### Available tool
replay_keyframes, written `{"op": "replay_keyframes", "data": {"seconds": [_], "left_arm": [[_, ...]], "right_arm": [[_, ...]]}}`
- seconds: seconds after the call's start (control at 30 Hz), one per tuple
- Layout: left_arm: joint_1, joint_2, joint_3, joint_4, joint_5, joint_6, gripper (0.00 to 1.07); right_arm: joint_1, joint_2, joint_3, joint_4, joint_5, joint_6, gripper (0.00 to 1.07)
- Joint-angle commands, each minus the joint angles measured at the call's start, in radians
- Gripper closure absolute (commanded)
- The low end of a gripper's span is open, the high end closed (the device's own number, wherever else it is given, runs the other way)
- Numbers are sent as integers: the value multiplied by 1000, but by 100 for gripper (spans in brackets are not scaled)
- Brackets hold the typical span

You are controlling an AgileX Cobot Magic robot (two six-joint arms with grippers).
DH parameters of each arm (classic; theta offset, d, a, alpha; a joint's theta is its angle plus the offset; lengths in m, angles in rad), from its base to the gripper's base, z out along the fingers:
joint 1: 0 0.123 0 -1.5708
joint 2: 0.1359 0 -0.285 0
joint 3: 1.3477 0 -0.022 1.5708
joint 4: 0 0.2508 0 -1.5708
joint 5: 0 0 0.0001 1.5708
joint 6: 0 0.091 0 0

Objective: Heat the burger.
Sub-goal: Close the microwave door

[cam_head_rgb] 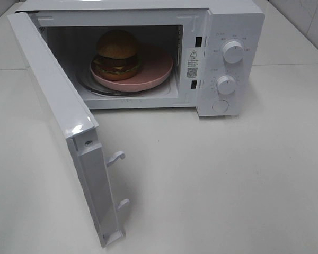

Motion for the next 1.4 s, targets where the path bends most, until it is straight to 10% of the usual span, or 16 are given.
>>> {"op": "replay_keyframes", "data": {"seconds": [0.03,0.43,1.1,1.4], "left_arm": [[-1,35,-8,-7,-77,-4,51],[-1,271,44,-10,-367,-1,107],[-1,624,256,-29,-1162,-1,107],[-1,840,279,101,-1408,-36,107]], "right_arm": [[-6,-34,1,-3,-12,6,32],[-6,-34,1,-3,-12,6,32],[-6,-34,1,-3,-12,6,32],[-6,-34,1,-3,-12,6,32]]}}
